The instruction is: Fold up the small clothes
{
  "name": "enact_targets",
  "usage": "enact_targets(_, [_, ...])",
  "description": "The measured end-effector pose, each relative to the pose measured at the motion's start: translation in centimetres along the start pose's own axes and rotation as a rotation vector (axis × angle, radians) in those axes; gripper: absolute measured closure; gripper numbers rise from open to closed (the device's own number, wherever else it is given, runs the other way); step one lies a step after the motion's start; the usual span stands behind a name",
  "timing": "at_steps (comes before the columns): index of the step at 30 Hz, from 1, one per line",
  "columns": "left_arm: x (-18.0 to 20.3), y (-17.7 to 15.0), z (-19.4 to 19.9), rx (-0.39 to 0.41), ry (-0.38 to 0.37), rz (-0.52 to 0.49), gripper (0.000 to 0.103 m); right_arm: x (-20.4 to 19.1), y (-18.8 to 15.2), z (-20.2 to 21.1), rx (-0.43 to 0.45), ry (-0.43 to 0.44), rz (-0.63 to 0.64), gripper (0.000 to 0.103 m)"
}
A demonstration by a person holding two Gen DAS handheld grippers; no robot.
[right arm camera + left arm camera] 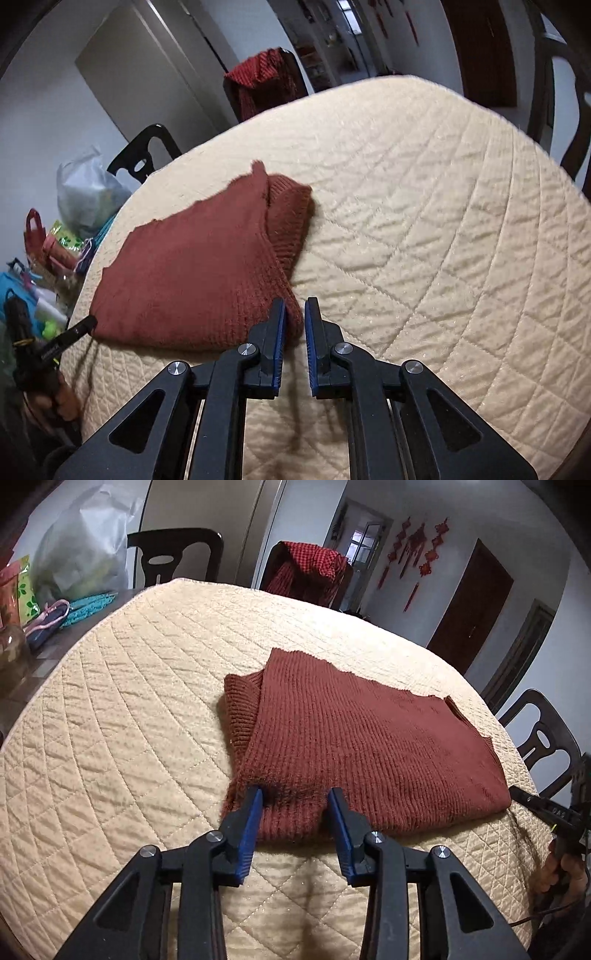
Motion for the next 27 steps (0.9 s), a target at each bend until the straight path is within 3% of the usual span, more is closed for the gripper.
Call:
enact_targets(5, [1.5,1.1,1.5,0.05,0.001,-0.024,0.063,-3.5,0.7,1.7,0.062,0.005,0.085,0.092])
enact_targets(9, [5.1,0.8,0.5,0.023,-0.043,-0.107,0.063,-8.9,-0.9,-0.5,-0.012,0.09,0.205,0.091])
enact_targets(15, [6.6,-0.3,-1.5,-0.034,-0.05,-0.148,0.063,-14.4,-2.8,-4.3,-0.099,0.199,0.296,0.092])
enact_targets(17, [6.7,-0.8,-2.2,-0.06,-0.045,-0.156,0.063,-14.3,-3.4,-6.0,-0.148,0.156,0.322,0.092])
enact_targets(19, [6.8,-1.0,-2.1,-0.061,-0.039,-0.161,0.063,-13.9,-3.1,-6.0,-0.157,0.178,0.287,0.092])
enact_targets(22, [6.3,-0.4,-0.6,-0.02,-0.044,-0.148,0.063,-13.2,-2.4,-4.0,-0.097,0.153,0.29,0.092])
enact_targets(27, [2.6,0.6,0.4,0.022,0.032,-0.082,0.063,-8.3,-0.4,-1.3,-0.011,0.063,0.188,0.091])
Point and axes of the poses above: each gripper's, at about its wrist camera, not at the fingertips, and z roughly against the way its jaws point, x to its right, y to its top, the point moved 8 cm from there along -z, roughly the way its jaws point, and after that the axes turned 2 degrees about -x, right-handed, at the moved point
